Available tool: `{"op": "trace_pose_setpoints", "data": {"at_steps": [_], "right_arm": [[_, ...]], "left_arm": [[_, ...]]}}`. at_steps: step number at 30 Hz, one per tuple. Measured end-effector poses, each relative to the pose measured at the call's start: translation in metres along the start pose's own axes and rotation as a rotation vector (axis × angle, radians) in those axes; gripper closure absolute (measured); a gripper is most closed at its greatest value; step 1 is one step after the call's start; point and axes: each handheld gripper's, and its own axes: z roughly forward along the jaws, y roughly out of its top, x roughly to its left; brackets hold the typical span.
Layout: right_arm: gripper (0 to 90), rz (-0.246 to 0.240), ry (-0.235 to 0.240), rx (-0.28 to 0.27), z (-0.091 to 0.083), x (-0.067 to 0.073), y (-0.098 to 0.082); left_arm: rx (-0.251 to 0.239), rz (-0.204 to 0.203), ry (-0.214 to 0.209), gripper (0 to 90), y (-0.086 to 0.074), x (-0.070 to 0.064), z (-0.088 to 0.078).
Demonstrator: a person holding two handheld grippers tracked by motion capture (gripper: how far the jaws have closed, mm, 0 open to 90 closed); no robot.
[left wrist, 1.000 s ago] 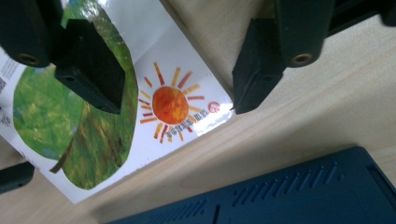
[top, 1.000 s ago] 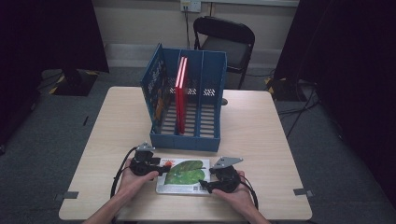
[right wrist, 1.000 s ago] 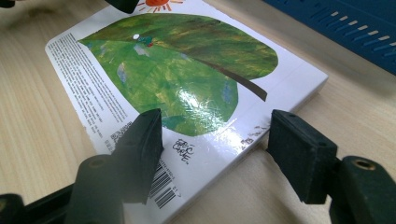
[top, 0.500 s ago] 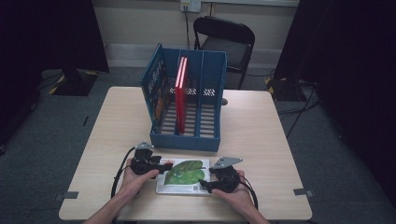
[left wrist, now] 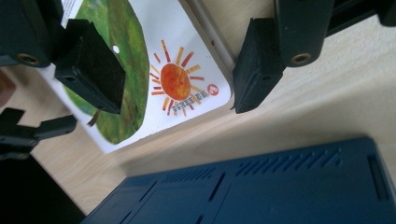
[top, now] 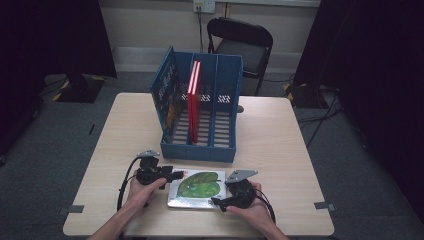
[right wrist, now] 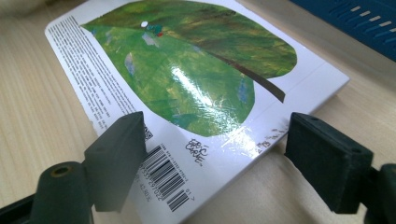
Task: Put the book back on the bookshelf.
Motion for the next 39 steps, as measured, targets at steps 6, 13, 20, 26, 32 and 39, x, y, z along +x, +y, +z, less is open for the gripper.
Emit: {"op": "trace_pose_setpoints", "data": {"at_steps": [6,13,20,26,32,39], "right_arm": [[17.8,0.007,0.016,-0.001,-0.001,-0.001,-0.001],[16.2,0.009,0.016,-0.012,-0.001,-0.001,-0.002],[12.0,-0.002,0.016,-0.012,-0.001,0.001,-0.001],[9.9,-0.03,0.036,-0.004,-0.003,0.002,-0.002],[9.4,-0.03,0.027,-0.011,-0.002,0.004,-0.003],[9.1,-0.012,0.037,-0.032,-0.002,0.003,-0.002]], "left_arm": [[-0.02,-0.006,-0.013,34.9,0.003,-0.002,-0.003],[-0.018,-0.025,-0.016,35.3,0.0,-0.003,-0.005],[-0.054,-0.05,-0.064,35.4,0.004,-0.005,-0.01],[-0.064,-0.048,-0.074,36.8,0.007,-0.006,-0.01],[-0.059,-0.073,-0.084,36.6,0.006,-0.004,-0.012],[-0.088,-0.092,-0.121,36.5,0.006,-0.007,-0.019]]}}
